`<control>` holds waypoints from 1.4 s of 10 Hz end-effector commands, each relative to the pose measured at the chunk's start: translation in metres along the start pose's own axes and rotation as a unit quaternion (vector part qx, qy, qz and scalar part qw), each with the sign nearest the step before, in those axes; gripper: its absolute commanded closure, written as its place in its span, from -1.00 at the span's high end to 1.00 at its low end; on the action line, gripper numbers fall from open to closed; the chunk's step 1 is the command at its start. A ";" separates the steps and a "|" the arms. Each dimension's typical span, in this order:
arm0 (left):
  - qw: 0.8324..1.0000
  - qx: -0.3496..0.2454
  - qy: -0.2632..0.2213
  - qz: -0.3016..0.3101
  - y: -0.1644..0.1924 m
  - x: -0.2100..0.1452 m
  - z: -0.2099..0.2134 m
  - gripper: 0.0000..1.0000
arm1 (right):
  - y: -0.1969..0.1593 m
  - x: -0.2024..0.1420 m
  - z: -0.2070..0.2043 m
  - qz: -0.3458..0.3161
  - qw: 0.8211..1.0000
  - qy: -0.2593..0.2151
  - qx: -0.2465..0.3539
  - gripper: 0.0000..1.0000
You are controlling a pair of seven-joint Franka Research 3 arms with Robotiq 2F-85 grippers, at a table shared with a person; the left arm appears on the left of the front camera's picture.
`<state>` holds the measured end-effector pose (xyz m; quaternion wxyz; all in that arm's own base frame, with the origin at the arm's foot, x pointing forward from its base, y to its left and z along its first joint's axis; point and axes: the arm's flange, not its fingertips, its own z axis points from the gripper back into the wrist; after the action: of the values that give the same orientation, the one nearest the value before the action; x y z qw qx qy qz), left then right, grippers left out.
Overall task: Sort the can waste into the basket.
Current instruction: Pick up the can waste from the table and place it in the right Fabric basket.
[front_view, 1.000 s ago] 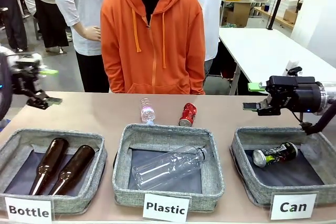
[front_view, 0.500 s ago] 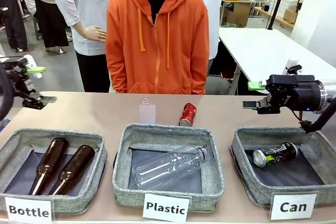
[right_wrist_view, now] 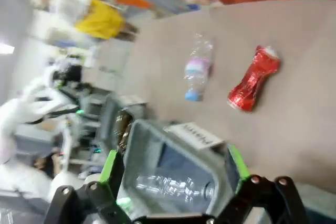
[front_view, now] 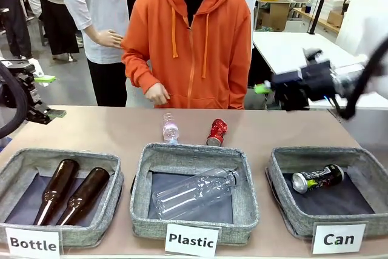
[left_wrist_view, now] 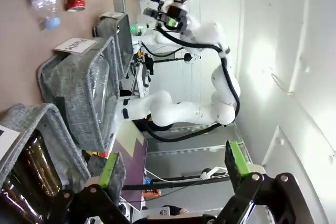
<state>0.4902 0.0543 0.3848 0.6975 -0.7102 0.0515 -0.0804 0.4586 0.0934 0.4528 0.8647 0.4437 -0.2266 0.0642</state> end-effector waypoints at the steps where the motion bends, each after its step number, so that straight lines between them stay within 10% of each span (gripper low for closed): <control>1: 1.000 -0.011 -0.001 0.004 0.014 0.002 0.003 1.00 | 0.027 0.041 -0.048 -0.027 0.961 0.090 -0.260 1.00; 3: 1.000 -0.011 -0.001 0.004 0.014 0.002 0.003 1.00 | 0.043 0.056 -0.083 -0.001 0.951 0.074 -0.301 1.00; 5: 1.000 -0.011 -0.001 0.004 0.014 0.002 0.003 1.00 | 0.045 0.036 -0.076 0.034 0.978 0.002 -0.205 1.00; 7: 1.000 -0.011 -0.001 0.004 0.014 0.002 0.003 1.00 | 0.038 0.032 -0.089 0.055 0.972 0.033 -0.227 1.00; 11: 1.000 -0.011 -0.001 0.004 0.014 0.002 0.003 1.00 | 0.041 0.042 -0.110 -0.089 0.950 0.099 -0.283 1.00; 14: 1.000 -0.011 -0.001 0.004 0.014 0.002 0.003 1.00 | 0.033 0.050 -0.097 -0.143 0.949 0.065 -0.272 1.00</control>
<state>0.4922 0.0568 0.3669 0.6990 -0.7089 0.0648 -0.0680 0.5241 0.1941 0.4318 0.9743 0.1837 -0.1022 -0.0804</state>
